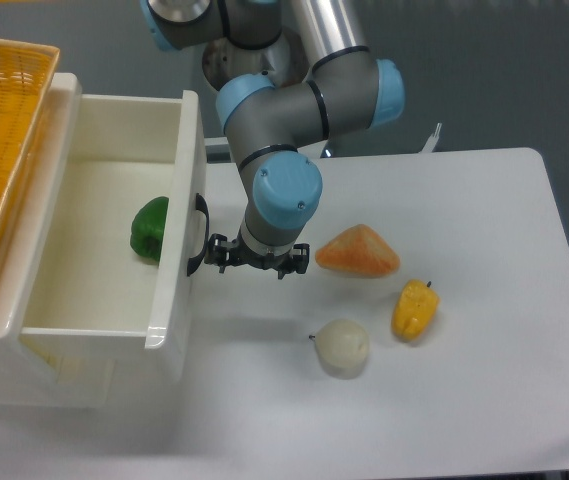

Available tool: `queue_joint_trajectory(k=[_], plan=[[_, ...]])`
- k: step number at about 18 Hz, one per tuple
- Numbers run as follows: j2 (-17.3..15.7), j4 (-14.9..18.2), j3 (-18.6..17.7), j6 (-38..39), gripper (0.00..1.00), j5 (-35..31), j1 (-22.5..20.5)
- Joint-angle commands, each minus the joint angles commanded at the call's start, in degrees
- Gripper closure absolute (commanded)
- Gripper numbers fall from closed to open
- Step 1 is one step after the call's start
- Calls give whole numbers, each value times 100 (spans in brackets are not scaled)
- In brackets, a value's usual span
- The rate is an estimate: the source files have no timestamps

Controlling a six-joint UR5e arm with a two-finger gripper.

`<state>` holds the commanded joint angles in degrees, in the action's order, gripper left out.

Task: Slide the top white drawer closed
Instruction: 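Push the drawer front with the gripper into the white cabinet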

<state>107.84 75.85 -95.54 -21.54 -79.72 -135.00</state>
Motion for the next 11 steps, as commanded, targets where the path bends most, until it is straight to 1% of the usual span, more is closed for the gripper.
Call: queue_joint_trajectory(k=[3, 4, 11], plan=[[-53, 17, 0, 9, 0, 62, 9], [-62, 18, 0, 26, 0, 53, 70], [-70, 9, 0, 132, 0, 62, 175]])
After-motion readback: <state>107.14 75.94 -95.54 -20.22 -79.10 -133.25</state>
